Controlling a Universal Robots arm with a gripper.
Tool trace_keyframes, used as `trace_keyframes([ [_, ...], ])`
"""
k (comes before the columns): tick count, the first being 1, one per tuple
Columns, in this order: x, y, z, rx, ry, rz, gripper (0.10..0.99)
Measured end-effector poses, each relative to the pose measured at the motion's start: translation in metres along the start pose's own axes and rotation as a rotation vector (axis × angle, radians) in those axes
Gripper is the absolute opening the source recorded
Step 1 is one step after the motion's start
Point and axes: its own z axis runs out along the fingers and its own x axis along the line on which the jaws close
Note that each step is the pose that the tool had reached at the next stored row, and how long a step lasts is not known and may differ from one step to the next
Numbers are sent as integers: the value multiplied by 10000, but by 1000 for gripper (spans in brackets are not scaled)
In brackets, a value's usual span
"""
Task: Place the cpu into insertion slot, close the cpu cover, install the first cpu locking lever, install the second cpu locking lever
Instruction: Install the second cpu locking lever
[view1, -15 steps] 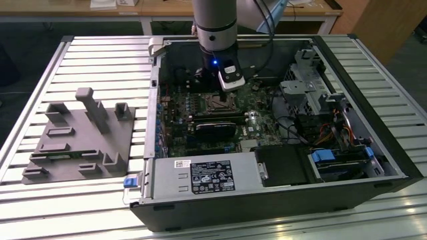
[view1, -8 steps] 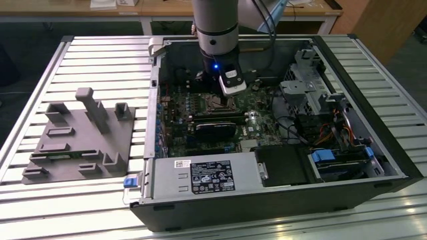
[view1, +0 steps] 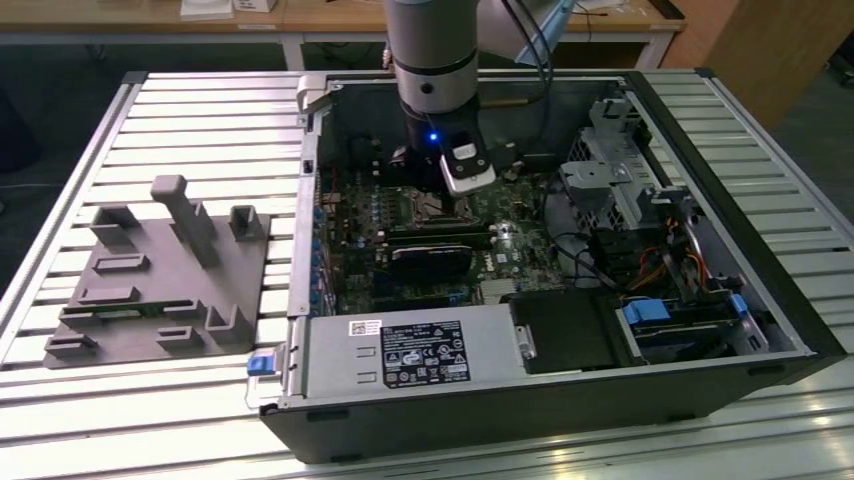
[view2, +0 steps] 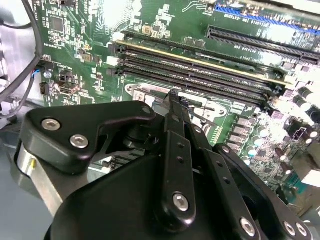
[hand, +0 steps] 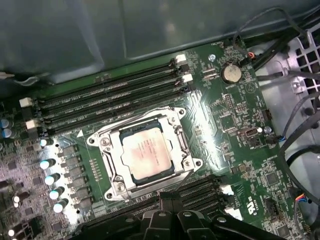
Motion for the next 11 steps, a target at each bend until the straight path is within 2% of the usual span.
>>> trace_keyframes([
  [7,6,-3,5,85,11,-671,106],
  [11,15,-7,4,88,12,-764,106],
])
